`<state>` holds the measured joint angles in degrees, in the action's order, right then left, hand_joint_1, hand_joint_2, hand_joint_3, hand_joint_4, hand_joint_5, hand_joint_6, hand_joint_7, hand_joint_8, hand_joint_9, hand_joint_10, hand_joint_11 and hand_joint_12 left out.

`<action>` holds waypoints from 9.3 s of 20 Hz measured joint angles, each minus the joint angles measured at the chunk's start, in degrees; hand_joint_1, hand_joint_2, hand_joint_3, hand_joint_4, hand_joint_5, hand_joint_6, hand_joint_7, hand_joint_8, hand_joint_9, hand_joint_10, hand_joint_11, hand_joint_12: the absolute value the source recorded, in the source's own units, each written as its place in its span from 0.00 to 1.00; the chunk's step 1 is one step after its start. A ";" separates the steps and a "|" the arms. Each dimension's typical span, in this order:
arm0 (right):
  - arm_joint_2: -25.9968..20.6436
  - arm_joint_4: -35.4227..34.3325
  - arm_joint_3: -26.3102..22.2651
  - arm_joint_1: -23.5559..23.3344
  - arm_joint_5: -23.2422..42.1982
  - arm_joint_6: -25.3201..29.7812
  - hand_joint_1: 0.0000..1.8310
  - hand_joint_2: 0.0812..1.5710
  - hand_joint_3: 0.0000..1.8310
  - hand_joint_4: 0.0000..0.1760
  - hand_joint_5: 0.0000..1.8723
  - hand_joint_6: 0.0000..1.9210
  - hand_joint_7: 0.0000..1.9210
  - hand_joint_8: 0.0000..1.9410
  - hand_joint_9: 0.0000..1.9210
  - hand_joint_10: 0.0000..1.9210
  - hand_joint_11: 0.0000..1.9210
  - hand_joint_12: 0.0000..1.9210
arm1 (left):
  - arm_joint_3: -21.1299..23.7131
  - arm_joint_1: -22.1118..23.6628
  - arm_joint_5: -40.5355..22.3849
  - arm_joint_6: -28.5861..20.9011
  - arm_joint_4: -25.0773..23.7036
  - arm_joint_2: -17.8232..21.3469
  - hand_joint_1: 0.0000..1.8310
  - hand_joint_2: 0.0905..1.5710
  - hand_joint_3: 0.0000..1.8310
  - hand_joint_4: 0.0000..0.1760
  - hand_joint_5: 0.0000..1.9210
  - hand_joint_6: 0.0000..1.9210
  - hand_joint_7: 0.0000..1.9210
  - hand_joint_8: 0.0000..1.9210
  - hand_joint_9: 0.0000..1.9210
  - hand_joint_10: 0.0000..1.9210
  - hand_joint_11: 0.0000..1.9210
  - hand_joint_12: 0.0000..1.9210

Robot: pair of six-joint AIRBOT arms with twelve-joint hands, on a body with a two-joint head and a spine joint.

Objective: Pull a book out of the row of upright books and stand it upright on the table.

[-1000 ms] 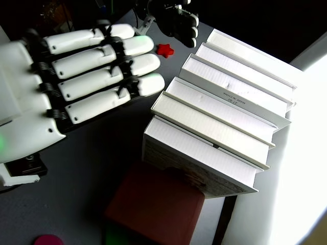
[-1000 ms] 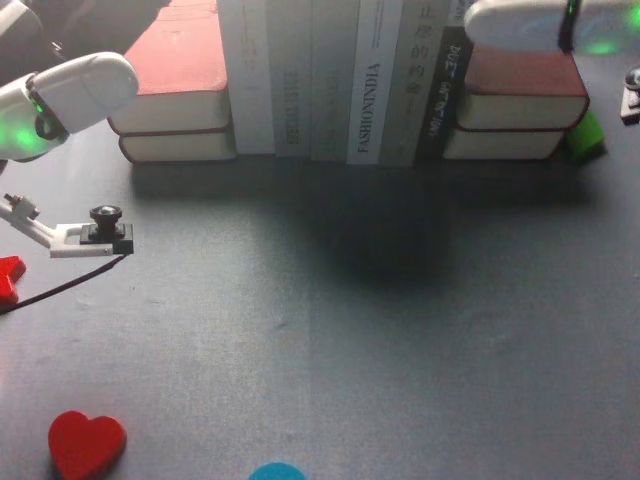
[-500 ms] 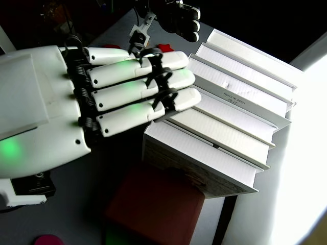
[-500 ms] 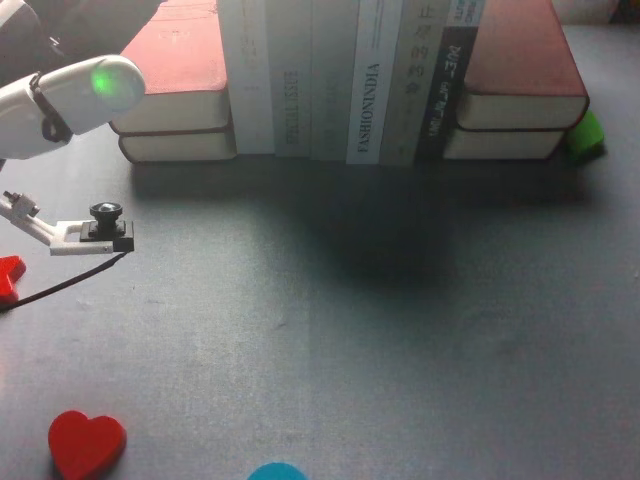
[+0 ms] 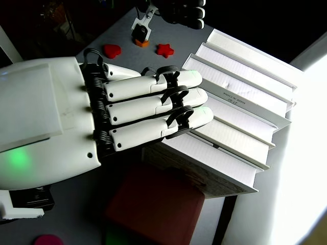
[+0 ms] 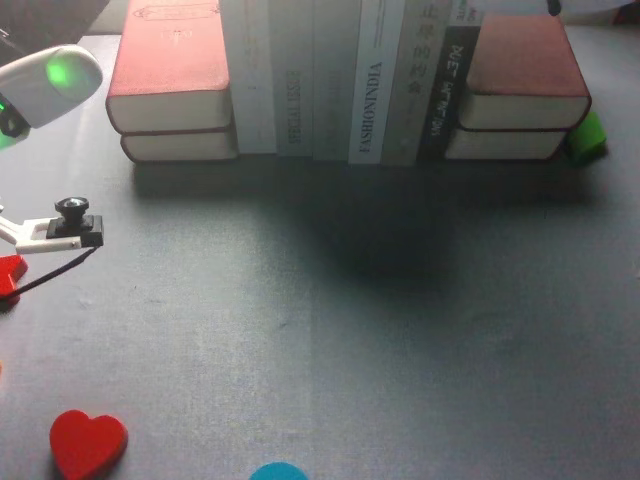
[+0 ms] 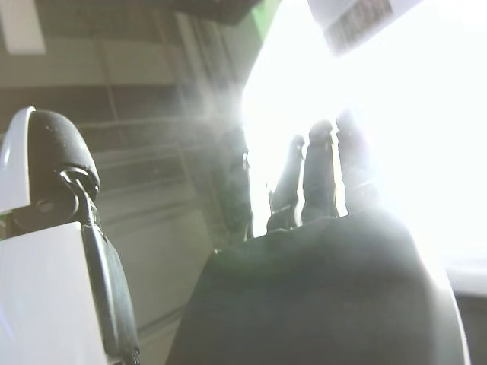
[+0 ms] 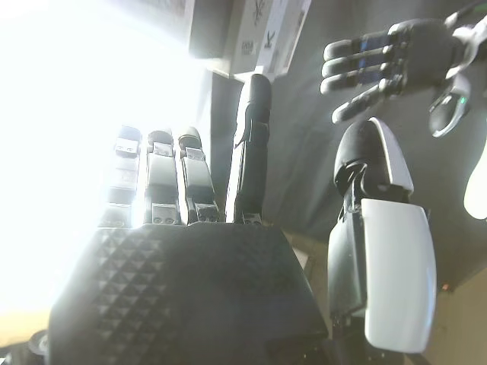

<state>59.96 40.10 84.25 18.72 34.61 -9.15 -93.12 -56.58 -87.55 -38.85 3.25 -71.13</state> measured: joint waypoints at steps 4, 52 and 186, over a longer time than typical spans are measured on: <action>0.04 0.28 0.02 -0.35 -0.39 -0.04 0.25 0.67 0.00 0.67 0.37 0.01 0.00 0.00 0.00 0.00 0.00 0.00 | 0.11 -0.02 -0.37 0.00 -0.83 -0.02 0.46 0.57 0.00 0.85 0.14 0.01 0.00 0.00 0.00 0.00 0.00 0.00; 6.84 0.87 5.99 -4.13 -4.26 -3.17 0.40 0.74 0.01 0.32 0.38 0.01 0.00 0.00 0.00 0.00 0.00 0.00 | 0.83 0.66 -1.88 0.00 -1.77 -0.20 0.48 0.58 0.00 0.91 0.14 0.00 0.00 0.00 0.00 0.00 0.00 0.22; -7.54 -23.04 -17.86 28.68 20.35 -16.52 0.02 0.73 0.00 0.86 0.08 0.00 0.00 0.00 0.00 0.00 0.00 0.00 | 4.04 -5.03 -5.68 0.00 4.44 -1.64 0.53 0.60 0.00 0.82 0.14 0.01 0.00 0.00 0.00 0.00 0.00 0.00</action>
<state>52.42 17.06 66.39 47.40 54.96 -25.67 -89.08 -61.60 -93.23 -38.85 7.68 -72.77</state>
